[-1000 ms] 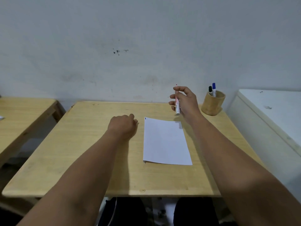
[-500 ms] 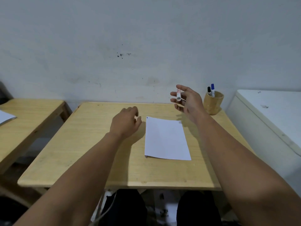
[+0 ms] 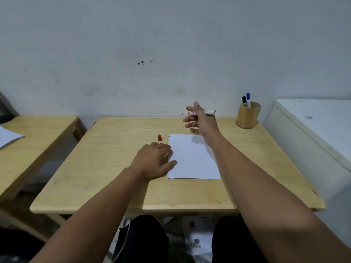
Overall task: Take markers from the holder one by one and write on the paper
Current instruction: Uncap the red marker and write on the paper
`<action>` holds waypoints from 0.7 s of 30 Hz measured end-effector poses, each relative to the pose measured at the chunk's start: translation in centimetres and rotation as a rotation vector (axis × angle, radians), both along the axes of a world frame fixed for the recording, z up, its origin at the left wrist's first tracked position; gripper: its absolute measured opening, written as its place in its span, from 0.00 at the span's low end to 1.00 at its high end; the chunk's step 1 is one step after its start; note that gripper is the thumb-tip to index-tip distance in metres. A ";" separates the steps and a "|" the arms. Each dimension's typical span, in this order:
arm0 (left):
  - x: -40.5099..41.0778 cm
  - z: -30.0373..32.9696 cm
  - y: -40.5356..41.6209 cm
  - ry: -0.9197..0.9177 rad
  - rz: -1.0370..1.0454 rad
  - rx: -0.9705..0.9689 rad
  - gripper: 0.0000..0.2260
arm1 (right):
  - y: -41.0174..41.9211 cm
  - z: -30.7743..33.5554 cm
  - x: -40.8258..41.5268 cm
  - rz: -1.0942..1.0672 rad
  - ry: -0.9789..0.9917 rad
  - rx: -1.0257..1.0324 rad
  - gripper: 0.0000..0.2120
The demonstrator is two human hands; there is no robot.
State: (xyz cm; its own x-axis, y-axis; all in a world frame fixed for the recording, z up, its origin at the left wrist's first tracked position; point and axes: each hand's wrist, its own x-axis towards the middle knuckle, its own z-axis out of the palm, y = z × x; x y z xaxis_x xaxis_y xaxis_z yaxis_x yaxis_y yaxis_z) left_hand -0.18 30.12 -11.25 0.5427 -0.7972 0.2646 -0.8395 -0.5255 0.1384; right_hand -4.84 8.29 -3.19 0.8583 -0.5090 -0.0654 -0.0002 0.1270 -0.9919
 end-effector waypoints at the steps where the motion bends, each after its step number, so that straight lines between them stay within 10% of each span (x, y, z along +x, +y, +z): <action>1: 0.0 -0.1 -0.1 0.008 0.003 0.014 0.25 | 0.3 -0.3 0.2 0.006 0.018 -0.020 0.18; 21: -0.1 -1.3 0.2 0.060 0.055 -0.075 0.30 | 3.1 -9.0 6.3 -0.209 0.134 -0.302 0.17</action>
